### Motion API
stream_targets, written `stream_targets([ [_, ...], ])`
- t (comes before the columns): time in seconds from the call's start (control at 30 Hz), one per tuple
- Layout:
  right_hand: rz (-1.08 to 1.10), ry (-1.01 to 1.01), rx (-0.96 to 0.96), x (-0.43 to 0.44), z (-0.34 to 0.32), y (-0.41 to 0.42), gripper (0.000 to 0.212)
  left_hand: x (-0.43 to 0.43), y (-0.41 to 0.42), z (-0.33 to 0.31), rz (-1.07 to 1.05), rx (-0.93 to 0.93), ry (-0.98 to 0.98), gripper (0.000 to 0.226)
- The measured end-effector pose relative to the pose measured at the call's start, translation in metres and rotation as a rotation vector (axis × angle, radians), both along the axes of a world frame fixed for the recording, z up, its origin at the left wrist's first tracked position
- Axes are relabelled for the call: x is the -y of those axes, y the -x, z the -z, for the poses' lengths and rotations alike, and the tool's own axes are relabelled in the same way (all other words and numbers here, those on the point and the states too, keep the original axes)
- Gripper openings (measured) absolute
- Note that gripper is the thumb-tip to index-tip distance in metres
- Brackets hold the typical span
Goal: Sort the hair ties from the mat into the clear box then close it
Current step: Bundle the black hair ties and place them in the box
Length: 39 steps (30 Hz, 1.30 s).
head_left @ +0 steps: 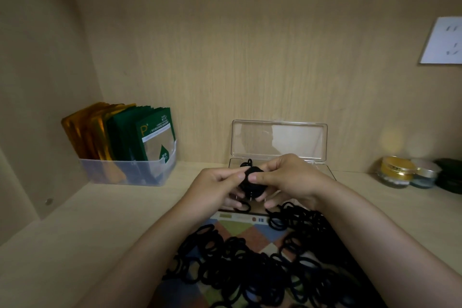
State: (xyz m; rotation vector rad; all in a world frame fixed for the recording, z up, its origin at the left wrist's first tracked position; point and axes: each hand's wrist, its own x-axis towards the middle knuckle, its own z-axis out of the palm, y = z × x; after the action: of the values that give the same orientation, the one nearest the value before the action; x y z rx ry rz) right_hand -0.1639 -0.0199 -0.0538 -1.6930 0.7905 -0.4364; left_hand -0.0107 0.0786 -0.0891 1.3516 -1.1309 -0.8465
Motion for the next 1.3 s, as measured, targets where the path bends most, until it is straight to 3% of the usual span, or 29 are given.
stream_targets([
  [0.23, 0.266, 0.127, 0.093, 0.031, -0.013, 0.012, 0.022, 0.043, -0.015, -0.017, -0.166, 0.448, 0.043, 0.031],
  [0.43, 0.362, 0.242, -0.090, 0.058, -0.005, -0.009, 0.029, 0.072, -0.019, 0.005, -0.202, 0.796, 0.004, 0.031],
  [0.67, 0.342, 0.622, -0.496, 0.067, 0.009, -0.043, 0.026, 0.072, -0.022, 0.019, -0.095, 0.725, -0.022, 0.052],
  [0.8, 0.337, 0.768, -0.726, 0.066, 0.016, -0.054, 0.029, 0.069, -0.027, 0.028, -0.051, 0.843, -0.003, 0.056],
  [0.93, 0.262, 0.848, -0.876, 0.063, 0.018, -0.067, 0.017, 0.069, -0.028, 0.033, -0.047, 0.906, 0.050, 0.052],
  [1.0, 0.222, 0.810, -0.886, 0.066, 0.015, -0.067, 0.011, 0.069, -0.027, 0.034, -0.054, 0.925, 0.050, 0.049],
  [1.13, 0.068, 0.661, -0.803, 0.073, 0.001, -0.056, 0.021, 0.069, -0.028, 0.032, -0.058, 0.948, 0.049, 0.048],
  [1.3, -0.028, 0.688, -0.677, 0.063, -0.013, -0.038, 0.026, 0.069, -0.027, 0.032, -0.048, 0.981, 0.018, 0.050],
])
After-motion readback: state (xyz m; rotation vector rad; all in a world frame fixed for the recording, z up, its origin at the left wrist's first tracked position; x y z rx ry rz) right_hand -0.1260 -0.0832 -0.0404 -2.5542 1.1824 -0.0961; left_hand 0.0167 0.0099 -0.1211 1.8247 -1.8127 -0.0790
